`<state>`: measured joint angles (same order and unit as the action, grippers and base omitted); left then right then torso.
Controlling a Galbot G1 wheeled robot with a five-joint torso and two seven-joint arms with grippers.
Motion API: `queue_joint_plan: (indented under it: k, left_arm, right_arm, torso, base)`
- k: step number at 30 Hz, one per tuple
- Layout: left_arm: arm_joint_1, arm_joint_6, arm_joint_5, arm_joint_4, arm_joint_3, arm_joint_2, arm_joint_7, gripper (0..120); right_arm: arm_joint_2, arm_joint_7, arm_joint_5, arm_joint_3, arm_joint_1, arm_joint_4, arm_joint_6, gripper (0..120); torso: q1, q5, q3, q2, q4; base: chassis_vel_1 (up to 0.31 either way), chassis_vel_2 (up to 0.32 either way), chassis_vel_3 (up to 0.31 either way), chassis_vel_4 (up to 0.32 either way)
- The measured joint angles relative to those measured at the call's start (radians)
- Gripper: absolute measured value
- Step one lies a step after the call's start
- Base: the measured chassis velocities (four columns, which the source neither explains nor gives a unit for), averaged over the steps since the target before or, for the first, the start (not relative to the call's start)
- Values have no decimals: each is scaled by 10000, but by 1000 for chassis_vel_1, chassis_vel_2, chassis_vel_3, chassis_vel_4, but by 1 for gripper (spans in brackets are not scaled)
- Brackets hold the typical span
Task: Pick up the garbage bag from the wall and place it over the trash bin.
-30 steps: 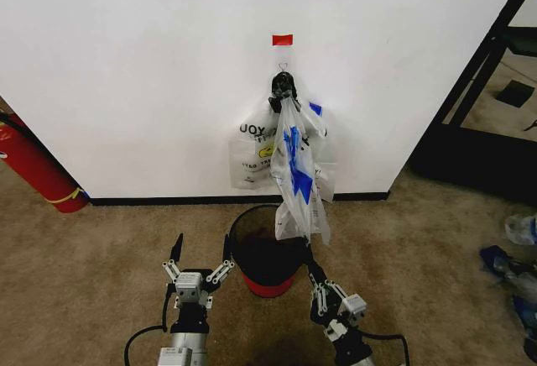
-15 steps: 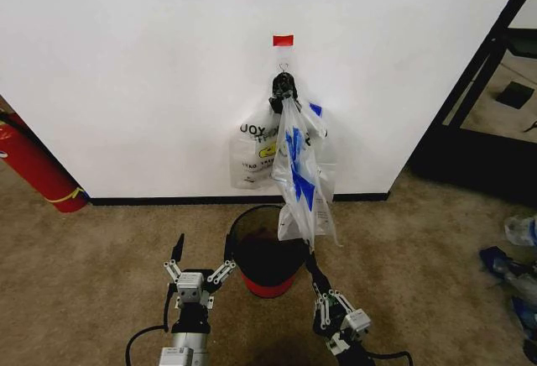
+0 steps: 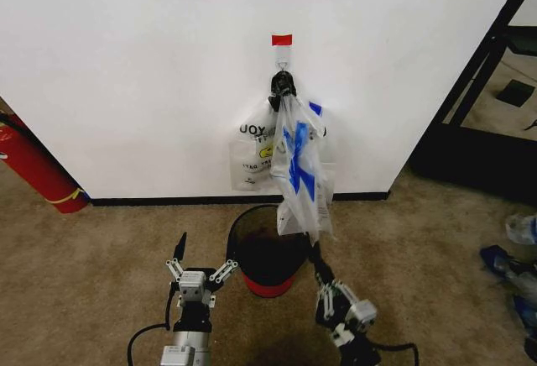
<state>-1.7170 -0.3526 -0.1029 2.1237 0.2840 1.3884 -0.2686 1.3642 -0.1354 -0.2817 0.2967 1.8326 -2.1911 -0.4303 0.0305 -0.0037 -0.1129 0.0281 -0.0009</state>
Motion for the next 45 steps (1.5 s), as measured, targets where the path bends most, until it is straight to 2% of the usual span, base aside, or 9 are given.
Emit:
queue_joint_plan:
  k: [7, 11, 14, 16, 21, 28, 30, 36, 45]
  left_arm:
    - [519, 764, 662, 304, -280, -615, 87, 100]
    - [1193, 1727, 1859, 954, -404, -1122, 130, 100]
    - [1841, 2302, 2759, 1270, -623, -1598, 92, 100]
    - [2357, 2689, 3422, 1455, -877, -2072, 31, 100]
    - [4472, 4193, 6384, 1942, -2034, -4414, -155, 100]
    - [7652, 5488, 9007, 1698, -3446, -5840, -519, 100]
    - [8004, 5604, 9200, 1661, -3671, -5881, -592, 100]
    - [10832, 6549, 10059, 1195, -5983, -5544, -1129, 100]
    - [13022, 7791, 11051, 594, -7343, -5088, -1796, 95]
  right_arm:
    - [-233, 387, -66, 555, -224, -253, 698, 0]
    - [-660, 740, -96, 726, -641, -55, 1220, 0]
    - [-684, 783, -29, 771, -639, 55, 1269, 0]
    - [-637, 800, 85, 787, -635, 108, 1273, 0]
    - [-346, 871, 805, 738, -735, 260, 1279, 0]
    - [-245, 1116, 1460, 785, -949, 437, 1376, 0]
    - [-236, 1137, 1516, 803, -958, 444, 1377, 0]
    - [-145, 1284, 1898, 915, -995, 474, 1437, 0]
    - [-70, 1322, 1962, 970, -977, 449, 1455, 0]
  torso:
    - [0, -1, 0, 0, -1]
    - [0, -1, 0, 0, 10]
    - [0, -3, -1, 0, 0]
    - [0, -3, 0, 0, -2]
    - [1, -4, -1, 0, -1]
    - [1, -3, -1, -1, 0]
    - [1, -2, -1, -1, -1]
    - [1, -3, -1, -1, -1]
    - [1, 0, 0, -1, 1]
  base:
    - [0, 0, 0, 0]
    - [0, 0, 0, 0]
    - [0, 0, 0, 0]
    - [0, 0, 0, 0]
    - [0, 0, 0, 0]
    - [0, 0, 0, 0]
    - [0, 0, 0, 0]
    - [0, 0, 0, 0]
    - [0, 0, 0, 0]
